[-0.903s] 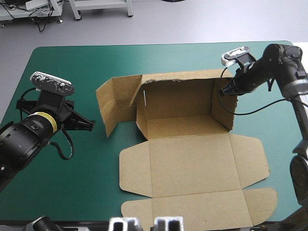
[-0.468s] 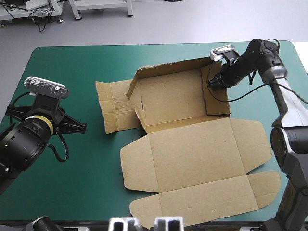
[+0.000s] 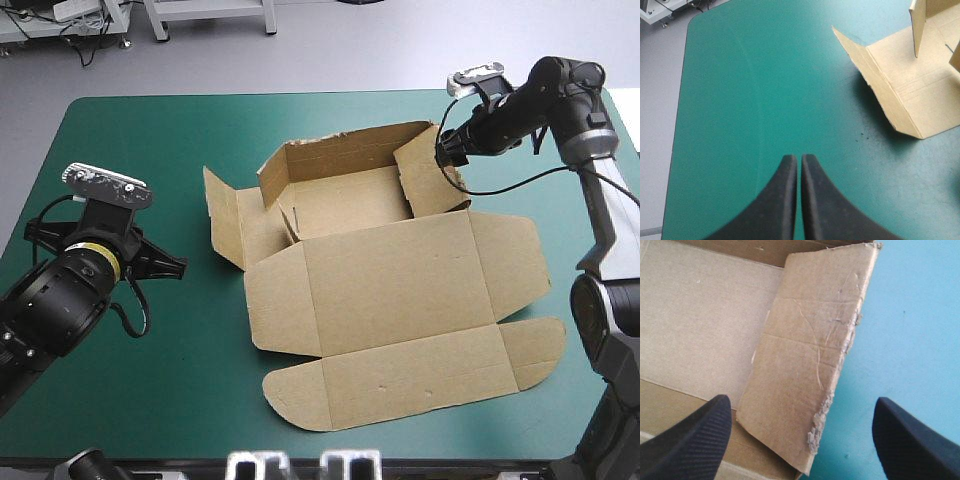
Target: Fold the box
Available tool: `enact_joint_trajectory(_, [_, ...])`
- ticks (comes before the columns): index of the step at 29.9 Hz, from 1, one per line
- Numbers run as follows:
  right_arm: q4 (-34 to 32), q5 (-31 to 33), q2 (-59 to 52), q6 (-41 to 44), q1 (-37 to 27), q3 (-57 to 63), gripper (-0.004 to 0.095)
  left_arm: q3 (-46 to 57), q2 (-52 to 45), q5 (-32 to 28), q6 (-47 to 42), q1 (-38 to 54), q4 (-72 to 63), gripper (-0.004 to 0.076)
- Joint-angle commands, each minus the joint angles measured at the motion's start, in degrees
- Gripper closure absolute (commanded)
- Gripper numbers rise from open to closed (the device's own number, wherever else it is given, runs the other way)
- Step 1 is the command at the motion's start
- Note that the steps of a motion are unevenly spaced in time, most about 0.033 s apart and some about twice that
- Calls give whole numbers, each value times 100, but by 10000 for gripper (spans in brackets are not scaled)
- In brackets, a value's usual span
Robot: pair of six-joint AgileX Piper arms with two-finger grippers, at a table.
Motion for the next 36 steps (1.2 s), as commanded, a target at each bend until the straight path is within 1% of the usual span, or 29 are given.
enact_joint_trajectory(1, [-10, 122, -410, -9, 8, -182, 182, 9, -74, -235, -215, -3, 280, 710])
enact_joint_trajectory(4, [-35, 122, -315, -9, 8, -182, 182, 106, -74, -192, -398, -3, 271, 710])
enact_joint_trajectory(11, [-12, 122, 326, 232, 8, -182, 182, 107, -74, -227, -398, -3, 98, 710])
enact_joint_trajectory(17, [360, 122, 985, 235, 8, -182, 186, 107, -74, -278, -398, -3, 53, 710])
enact_joint_trajectory(18, [453, 122, 1087, 235, 8, -182, 204, 107, -74, -294, -398, -3, 39, 710])
enact_joint_trajectory(20, [547, 122, 1207, 245, 17, -208, 274, 107, -74, -293, -398, -3, 19, 710])
enact_joint_trajectory(21, [561, 122, 1250, 245, 17, -222, 338, 107, -74, -293, -398, -3, 2, 710])
enact_joint_trajectory(23, [602, 122, 1272, 188, 17, -238, 497, 107, -74, -309, -398, -3, -15, 710])
enact_joint_trajectory(27, [602, 122, 1248, -218, 17, -247, 907, 107, -74, -574, -428, -3, -36, 710])
enact_joint_trajectory(32, [603, 122, 1054, -218, 7, -247, 926, 107, -74, -619, -572, -3, 175, 710])
enact_joint_trajectory(36, [603, 131, 632, -218, -67, -280, 926, 107, -74, -948, -841, -3, 445, 710])
